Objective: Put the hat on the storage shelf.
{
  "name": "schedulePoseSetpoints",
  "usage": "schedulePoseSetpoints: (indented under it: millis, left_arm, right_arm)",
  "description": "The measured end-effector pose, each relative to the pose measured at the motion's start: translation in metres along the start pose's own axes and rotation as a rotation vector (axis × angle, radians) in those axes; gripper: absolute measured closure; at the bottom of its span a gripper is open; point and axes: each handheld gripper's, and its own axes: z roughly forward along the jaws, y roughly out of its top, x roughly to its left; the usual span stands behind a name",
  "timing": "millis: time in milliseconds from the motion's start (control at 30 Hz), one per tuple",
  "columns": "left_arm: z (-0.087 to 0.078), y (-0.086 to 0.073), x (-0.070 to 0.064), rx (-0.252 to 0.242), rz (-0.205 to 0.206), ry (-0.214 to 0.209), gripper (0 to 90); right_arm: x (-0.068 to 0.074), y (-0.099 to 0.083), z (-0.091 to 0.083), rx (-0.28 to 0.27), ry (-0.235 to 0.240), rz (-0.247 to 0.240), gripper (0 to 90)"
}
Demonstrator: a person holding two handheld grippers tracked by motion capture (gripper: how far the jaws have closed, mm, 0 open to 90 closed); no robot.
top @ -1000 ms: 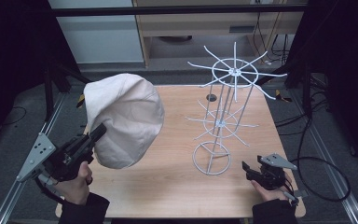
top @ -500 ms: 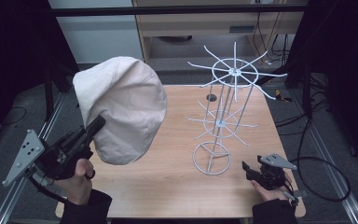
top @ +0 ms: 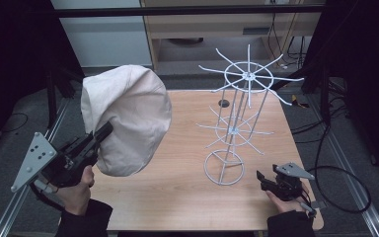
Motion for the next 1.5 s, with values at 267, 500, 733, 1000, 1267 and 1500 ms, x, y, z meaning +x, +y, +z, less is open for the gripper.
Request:
schedulePoseSetpoints:
  millis: [267,500,733,1000,1267,1500]
  left_arm:
    - [-0.002,0.014,-0.010,-0.051,0.034,-0.050,88.9]
    - [-0.003,0.028,-0.018,-0.119,0.000,-0.129,88.9]
    - [-0.001,0.041,-0.029,-0.163,0.008,-0.180,88.9]
    - [0.005,0.059,-0.043,-0.200,0.023,-0.230,88.9]
    - [0.025,0.065,-0.056,-0.198,0.006,-0.280,88.9]
    - [0.047,0.057,-0.061,-0.162,-0.030,-0.311,88.8]
  right_arm:
    - [0.000,0.000,0.000,-0.001,-0.002,-0.002,34.3]
    - [0.000,0.000,0.000,0.000,-0.003,-0.001,34.3]
    - [0.000,0.000,-0.001,0.000,0.000,0.009,34.3]
    - [0.000,0.000,0.000,0.001,0.000,0.009,34.3]
    - [0.000,0.000,0.000,0.002,0.002,0.008,34.3]
    - [0.000,0.000,0.000,0.001,0.004,0.007,34.4]
